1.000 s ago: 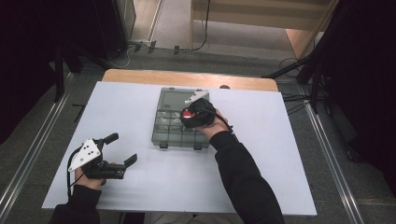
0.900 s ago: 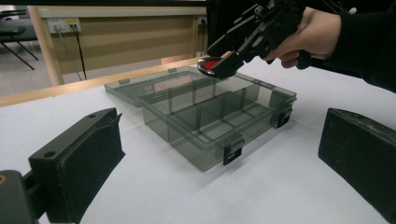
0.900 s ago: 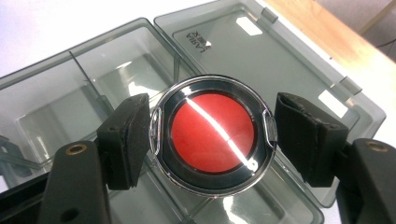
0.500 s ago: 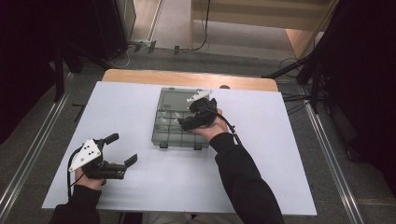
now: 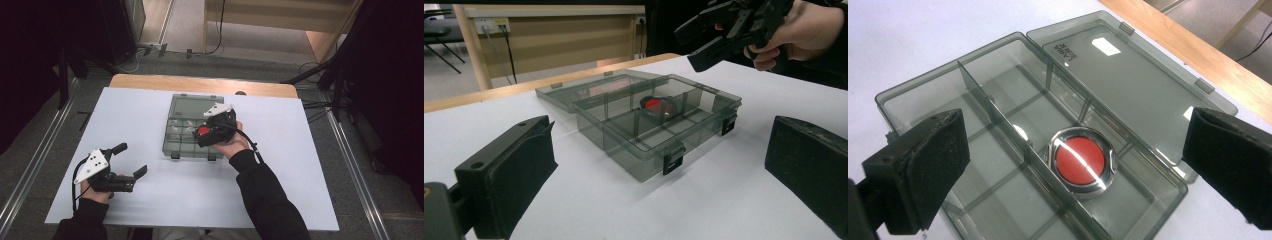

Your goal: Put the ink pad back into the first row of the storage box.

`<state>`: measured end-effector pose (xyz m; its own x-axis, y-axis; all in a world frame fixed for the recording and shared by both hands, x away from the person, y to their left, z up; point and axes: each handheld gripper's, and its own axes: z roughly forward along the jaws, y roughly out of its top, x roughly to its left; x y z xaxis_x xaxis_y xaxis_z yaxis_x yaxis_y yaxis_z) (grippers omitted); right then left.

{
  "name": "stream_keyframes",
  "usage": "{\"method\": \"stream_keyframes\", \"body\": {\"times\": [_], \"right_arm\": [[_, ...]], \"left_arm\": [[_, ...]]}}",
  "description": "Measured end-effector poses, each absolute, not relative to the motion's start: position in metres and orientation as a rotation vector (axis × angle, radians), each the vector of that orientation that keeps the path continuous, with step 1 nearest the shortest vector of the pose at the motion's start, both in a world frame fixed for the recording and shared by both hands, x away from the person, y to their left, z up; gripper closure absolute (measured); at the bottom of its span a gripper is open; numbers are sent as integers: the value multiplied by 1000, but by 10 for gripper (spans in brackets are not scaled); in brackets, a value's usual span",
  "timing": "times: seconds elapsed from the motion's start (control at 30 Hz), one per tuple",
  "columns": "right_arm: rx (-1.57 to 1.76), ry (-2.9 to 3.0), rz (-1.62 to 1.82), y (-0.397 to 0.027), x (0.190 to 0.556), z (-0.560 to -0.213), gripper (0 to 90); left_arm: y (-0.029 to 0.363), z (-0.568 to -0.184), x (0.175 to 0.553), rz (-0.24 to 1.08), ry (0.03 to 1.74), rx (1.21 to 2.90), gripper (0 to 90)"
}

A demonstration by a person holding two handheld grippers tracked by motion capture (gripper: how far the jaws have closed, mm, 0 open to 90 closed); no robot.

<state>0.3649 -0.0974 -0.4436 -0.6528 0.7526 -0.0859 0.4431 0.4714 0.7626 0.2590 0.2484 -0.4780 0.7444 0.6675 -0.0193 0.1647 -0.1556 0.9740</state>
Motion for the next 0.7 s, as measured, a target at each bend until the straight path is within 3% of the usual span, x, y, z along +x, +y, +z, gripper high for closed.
{"method": "stream_keyframes", "body": {"times": [0.7], "right_arm": [[1063, 2247, 1081, -153, 317, -436, 0]], "left_arm": [[248, -478, 259, 507, 665, 1704, 0]]}}
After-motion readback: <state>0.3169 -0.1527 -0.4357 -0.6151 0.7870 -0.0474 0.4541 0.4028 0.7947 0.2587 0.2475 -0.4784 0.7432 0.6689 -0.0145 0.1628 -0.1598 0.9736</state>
